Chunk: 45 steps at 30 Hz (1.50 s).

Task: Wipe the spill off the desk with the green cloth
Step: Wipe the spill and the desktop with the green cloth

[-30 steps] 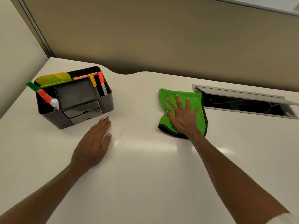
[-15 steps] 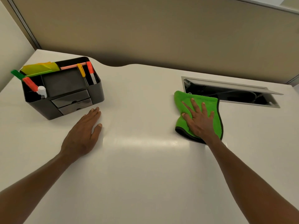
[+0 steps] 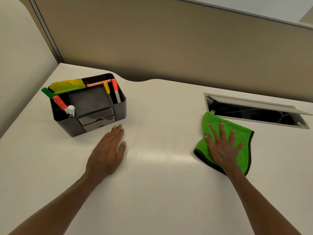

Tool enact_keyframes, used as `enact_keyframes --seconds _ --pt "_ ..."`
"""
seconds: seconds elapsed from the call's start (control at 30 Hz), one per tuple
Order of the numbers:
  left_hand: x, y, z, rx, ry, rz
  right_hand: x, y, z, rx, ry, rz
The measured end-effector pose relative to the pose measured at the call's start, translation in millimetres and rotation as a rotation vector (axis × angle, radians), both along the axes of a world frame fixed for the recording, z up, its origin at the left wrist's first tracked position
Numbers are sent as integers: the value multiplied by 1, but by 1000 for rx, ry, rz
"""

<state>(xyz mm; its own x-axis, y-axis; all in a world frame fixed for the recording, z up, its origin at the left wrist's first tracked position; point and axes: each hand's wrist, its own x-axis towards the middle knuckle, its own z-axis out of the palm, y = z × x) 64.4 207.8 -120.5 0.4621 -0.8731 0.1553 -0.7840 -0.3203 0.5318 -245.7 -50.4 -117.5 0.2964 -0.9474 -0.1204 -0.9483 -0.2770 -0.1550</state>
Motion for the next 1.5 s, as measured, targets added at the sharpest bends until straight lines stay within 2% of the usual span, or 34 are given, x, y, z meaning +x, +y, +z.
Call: enact_keyframes --seconds 0.27,0.67,0.87,1.0,1.5 --pt "0 0 1 -3 30 2 126 31 1 -30 -21 196" --pt "1 0 3 -29 47 9 256 1 11 -8 -31 485" --pt "1 -1 3 -40 83 8 254 3 10 -34 -29 652" --pt "1 1 1 -53 94 14 242 22 9 -49 -49 686" --pt "2 2 2 -182 232 119 199 121 -4 -72 -103 546"
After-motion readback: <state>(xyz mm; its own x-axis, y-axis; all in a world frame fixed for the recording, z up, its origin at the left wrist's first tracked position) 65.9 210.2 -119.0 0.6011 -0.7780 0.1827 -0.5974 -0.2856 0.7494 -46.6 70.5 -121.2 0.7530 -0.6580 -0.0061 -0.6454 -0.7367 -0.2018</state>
